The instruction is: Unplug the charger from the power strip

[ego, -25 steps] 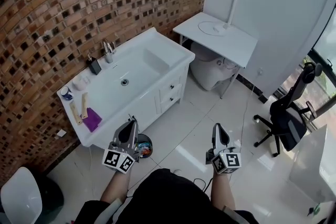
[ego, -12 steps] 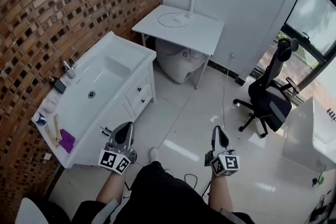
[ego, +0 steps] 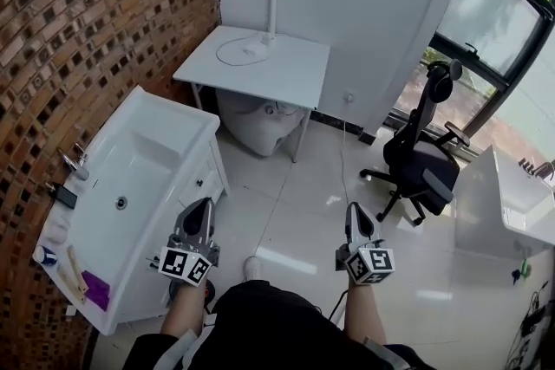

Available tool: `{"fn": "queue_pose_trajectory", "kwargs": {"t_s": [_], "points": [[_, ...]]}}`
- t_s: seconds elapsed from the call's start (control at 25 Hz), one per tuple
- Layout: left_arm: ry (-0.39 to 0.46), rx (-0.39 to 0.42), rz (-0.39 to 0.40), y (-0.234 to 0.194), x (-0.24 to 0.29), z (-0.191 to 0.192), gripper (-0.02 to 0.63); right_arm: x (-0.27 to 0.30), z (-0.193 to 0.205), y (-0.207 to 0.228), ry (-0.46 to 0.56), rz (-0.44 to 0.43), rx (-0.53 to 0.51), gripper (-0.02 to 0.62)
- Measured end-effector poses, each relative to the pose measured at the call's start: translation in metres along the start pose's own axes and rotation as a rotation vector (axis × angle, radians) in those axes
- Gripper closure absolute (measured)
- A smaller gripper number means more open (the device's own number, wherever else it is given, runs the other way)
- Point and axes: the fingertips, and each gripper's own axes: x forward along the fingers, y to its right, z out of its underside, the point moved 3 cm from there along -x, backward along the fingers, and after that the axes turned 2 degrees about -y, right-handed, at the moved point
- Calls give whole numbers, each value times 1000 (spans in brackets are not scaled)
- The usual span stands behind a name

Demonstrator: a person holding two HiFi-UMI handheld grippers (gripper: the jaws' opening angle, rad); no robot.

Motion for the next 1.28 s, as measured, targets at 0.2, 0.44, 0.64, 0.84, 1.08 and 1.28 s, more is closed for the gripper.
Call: {"fn": "queue_pose_trajectory", "kwargs": {"t_s": [0.2,0.44,0.64,0.84,1.08,1.28], "points": [[13,-12,5,-40,49,-3,604,60,-9,-3,2,-2,-18,591],[2,-36,18,-87,94,-1,604,116,-14,-4,-18,37,-46,591],[-21,-59,41,-109,128,11,604,144,-17,-1,1,59,-53,591],[-32,-86,53,-122,150,22,604,166,-21,0,14,60,-86,591],[-63,-84,50,-128,178,34,604,197,-22,13,1,34,-94,591],[-77,-51,23,-140,210,39,604,248,-23,37,7,-9,-79,591]]}}
